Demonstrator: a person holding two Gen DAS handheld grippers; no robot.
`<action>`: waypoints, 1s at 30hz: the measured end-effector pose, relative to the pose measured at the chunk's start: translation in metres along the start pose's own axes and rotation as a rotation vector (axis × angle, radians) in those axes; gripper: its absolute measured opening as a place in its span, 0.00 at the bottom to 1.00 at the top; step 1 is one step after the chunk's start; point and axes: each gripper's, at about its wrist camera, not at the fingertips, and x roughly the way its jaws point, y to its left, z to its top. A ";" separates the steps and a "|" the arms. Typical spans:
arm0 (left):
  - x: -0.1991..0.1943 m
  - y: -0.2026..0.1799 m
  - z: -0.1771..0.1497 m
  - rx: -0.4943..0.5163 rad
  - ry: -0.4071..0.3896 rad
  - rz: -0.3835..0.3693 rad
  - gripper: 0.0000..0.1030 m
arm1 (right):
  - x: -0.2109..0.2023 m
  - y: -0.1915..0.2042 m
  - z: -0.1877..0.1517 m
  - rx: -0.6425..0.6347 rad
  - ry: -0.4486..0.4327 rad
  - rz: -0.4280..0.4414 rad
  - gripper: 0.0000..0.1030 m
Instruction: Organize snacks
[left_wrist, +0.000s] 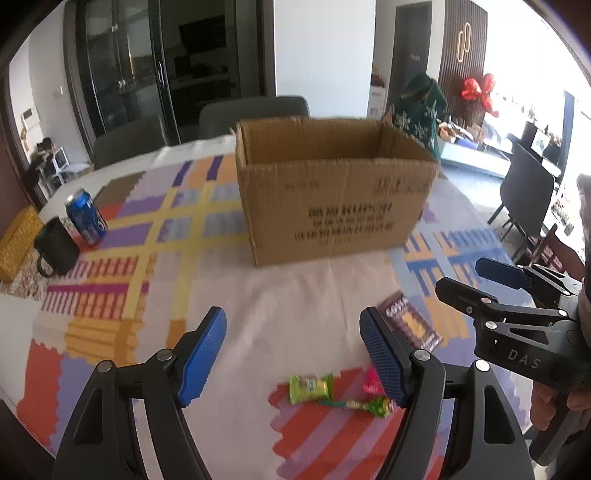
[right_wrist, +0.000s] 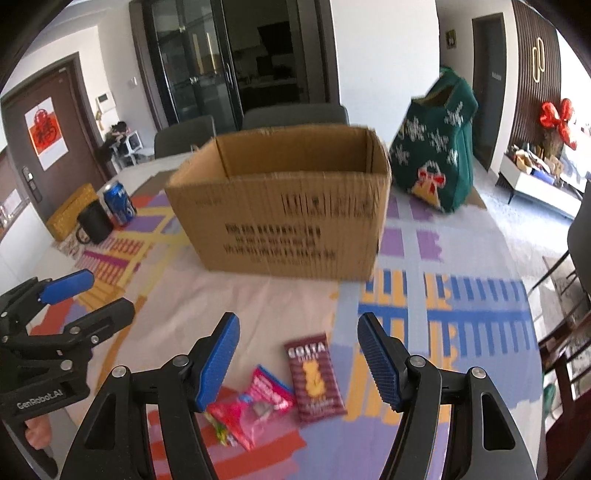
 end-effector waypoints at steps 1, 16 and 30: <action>0.002 -0.001 -0.004 0.002 0.013 0.002 0.72 | 0.002 -0.001 -0.005 0.003 0.015 -0.003 0.65; 0.043 -0.001 -0.050 -0.007 0.198 -0.008 0.72 | 0.035 -0.008 -0.049 0.005 0.163 -0.041 0.65; 0.080 0.002 -0.062 -0.025 0.296 -0.005 0.72 | 0.065 -0.013 -0.054 0.003 0.217 -0.072 0.65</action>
